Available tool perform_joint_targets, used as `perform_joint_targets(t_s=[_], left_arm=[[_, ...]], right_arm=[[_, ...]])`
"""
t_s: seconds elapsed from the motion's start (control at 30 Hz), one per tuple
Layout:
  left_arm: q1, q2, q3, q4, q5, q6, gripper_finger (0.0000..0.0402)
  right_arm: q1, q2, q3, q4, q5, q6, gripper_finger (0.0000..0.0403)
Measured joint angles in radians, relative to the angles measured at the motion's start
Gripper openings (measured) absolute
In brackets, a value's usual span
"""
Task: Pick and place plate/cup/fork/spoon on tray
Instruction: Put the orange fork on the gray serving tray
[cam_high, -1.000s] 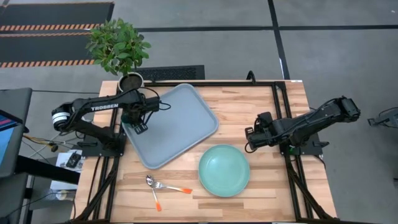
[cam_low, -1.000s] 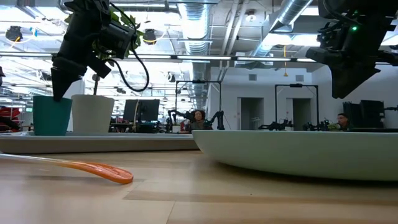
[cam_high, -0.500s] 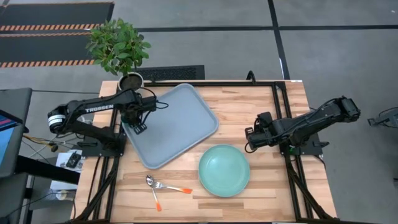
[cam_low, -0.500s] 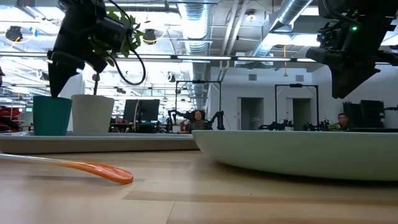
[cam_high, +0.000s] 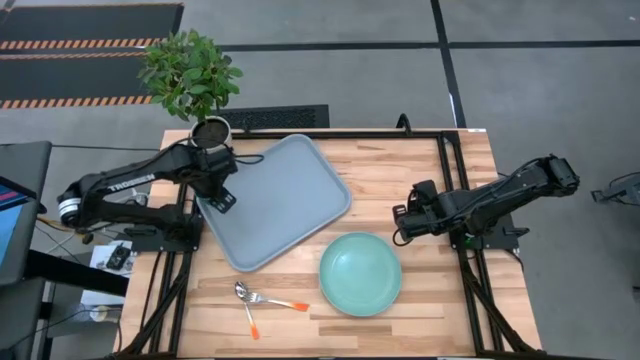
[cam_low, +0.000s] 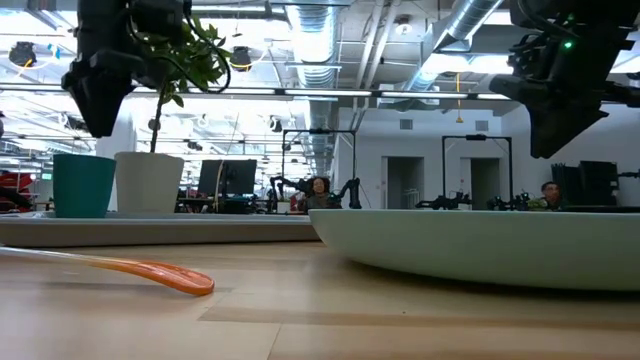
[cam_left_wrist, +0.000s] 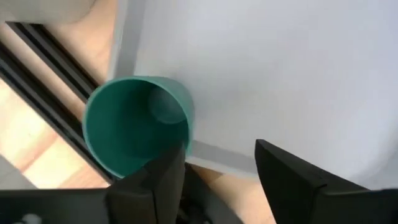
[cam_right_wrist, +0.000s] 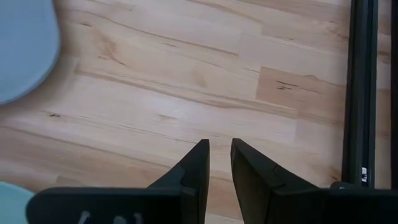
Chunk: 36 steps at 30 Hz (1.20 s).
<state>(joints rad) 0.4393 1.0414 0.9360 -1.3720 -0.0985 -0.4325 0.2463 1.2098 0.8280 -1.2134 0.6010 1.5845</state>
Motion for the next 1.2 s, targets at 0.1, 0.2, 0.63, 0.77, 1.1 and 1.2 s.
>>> perform_joint_targets(t_s=[0.1,0.2,0.63,0.77,1.1,1.2], left_arm=[[0.0,-0.017,0.0,0.002,0.01,-0.025,0.0193],[0.0,-0.031,0.0,0.003,0.027,-0.04,0.0197],[0.0,-0.099,0.0,0.081,0.121,-0.101,0.0197],[0.0,-0.119,0.0,0.08,0.124,-0.117,0.0197],[0.0,-0.141,0.0,0.081,0.157,-0.134,0.0197],[0.0,-0.141,0.0,0.081,0.165,-0.139,0.0197]], right_arm=[[0.0,0.0,0.0,0.017,0.0,-0.03,0.0091],[0.0,0.0,0.0,0.049,0.0,-0.063,0.0093],[0.01,0.0,0.0,0.102,-0.009,-0.077,0.0155],[0.009,0.0,0.0,0.115,-0.036,-0.075,0.0189],[0.01,0.0,0.0,0.129,-0.129,-0.074,0.0212],[0.022,0.0,0.0,0.137,-0.155,-0.074,0.021]])
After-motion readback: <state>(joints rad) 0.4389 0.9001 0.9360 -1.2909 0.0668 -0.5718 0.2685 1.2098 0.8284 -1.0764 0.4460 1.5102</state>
